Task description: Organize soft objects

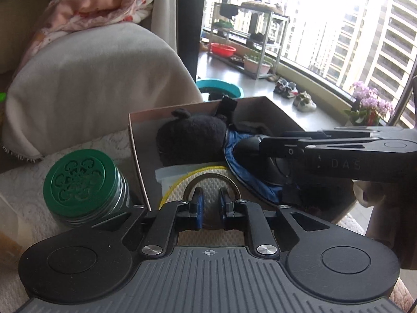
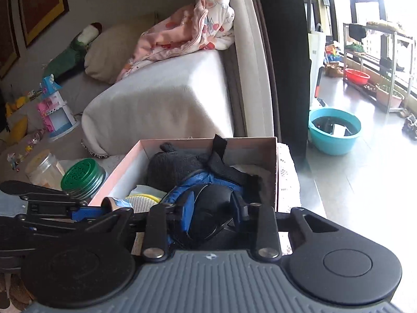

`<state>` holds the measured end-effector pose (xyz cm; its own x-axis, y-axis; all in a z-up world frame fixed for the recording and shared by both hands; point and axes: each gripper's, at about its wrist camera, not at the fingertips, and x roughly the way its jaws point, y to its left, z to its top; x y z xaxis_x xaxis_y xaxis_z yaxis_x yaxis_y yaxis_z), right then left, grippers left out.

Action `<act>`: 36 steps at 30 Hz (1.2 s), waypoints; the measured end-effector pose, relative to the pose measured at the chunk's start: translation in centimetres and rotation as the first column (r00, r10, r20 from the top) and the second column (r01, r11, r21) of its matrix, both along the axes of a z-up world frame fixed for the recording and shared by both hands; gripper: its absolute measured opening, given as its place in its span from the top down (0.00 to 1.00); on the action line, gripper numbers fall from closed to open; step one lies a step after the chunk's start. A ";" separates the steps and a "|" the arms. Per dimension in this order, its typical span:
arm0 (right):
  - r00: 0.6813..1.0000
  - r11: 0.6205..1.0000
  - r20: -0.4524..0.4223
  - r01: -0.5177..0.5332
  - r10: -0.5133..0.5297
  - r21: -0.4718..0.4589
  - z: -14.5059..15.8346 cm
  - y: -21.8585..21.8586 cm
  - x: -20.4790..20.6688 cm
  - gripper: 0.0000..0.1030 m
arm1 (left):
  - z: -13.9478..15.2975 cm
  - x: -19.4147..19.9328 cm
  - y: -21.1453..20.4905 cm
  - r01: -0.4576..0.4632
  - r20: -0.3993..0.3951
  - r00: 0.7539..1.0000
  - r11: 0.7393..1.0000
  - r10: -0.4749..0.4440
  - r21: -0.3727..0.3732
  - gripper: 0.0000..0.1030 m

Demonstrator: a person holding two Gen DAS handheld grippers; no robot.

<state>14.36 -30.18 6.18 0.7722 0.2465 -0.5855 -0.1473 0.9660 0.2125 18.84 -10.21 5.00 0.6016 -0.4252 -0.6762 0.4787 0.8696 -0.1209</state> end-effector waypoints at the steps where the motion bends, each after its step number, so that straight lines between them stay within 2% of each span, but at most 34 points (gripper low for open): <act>1: 1.000 1.000 -0.003 0.007 -0.007 0.018 -0.1 -0.2 0.2 0.63 | 0.1 0.2 0.0 -0.003 -0.009 1.000 1.000 0.003 -0.004 0.85; 3: 1.000 0.998 -0.025 0.013 -0.011 0.058 -0.3 -0.7 0.8 0.60 | 0.2 0.5 -0.2 -0.004 -0.017 1.000 1.000 0.004 -0.003 0.85; 6: 1.000 0.998 -0.030 0.006 -0.004 0.069 -0.5 -0.9 0.8 0.59 | 0.0 0.3 -0.3 -0.003 0.001 1.000 1.000 0.003 0.001 0.86; 10: 1.000 1.000 0.003 0.014 -0.014 0.027 -0.7 -0.2 -0.1 0.59 | 0.0 0.3 -0.1 -0.017 0.002 1.000 1.000 0.017 -0.015 0.86; 14: 0.999 0.998 0.028 0.039 -0.040 0.056 -0.4 -0.5 -0.7 0.58 | 0.9 -0.2 1.0 -0.025 -0.012 1.000 0.998 0.025 -0.064 0.85; 17: 0.997 0.996 0.058 0.044 -0.049 0.079 0.7 -0.4 -2.4 0.55 | 2.5 -2.9 3.2 -0.031 0.049 0.998 0.993 0.037 -0.110 0.85; 18: 0.995 0.996 0.084 0.048 -0.054 0.071 1.3 -0.1 -3.4 0.50 | 2.9 -4.3 4.2 -0.028 0.081 0.996 0.994 0.037 -0.107 0.84; 21: 0.984 0.999 0.174 0.038 -0.037 -0.002 3.5 1.5 -6.9 0.39 | 3.1 -9.2 7.1 -0.032 0.140 0.989 0.999 0.038 -0.044 0.84; 24: 0.979 0.995 0.202 0.006 0.013 -0.097 4.9 3.8 -10.5 0.33 | 1.4 -13.1 9.7 -0.067 0.099 0.993 0.996 0.061 0.059 0.84; 26: 0.983 0.991 0.181 -0.009 0.034 -0.133 4.7 5.4 -12.5 0.29 | -0.2 -15.4 11.2 -0.106 0.074 0.992 0.988 0.098 0.112 0.84; 29: 0.994 0.987 0.082 -0.061 0.073 -0.146 2.2 7.7 -14.6 0.28 | -2.7 -17.2 12.5 -0.145 0.016 0.989 0.981 0.144 0.130 0.84; 33: 0.995 0.982 -0.045 -0.092 0.085 -0.165 -2.4 10.2 -15.6 0.28 | -4.0 -18.8 12.2 -0.187 0.089 0.980 0.976 0.178 0.114 0.84; 35: 0.994 0.981 -0.085 -0.077 0.063 -0.177 -3.9 10.9 -15.4 0.28 | -4.3 -18.9 12.1 -0.222 0.083 0.973 0.974 0.217 0.053 0.84; 36: 0.996 0.979 -0.070 -0.071 0.059 -0.189 -4.3 11.2 -15.5 0.26 | -4.5 -19.0 11.8 -0.230 0.095 0.970 0.972 0.225 0.042 0.83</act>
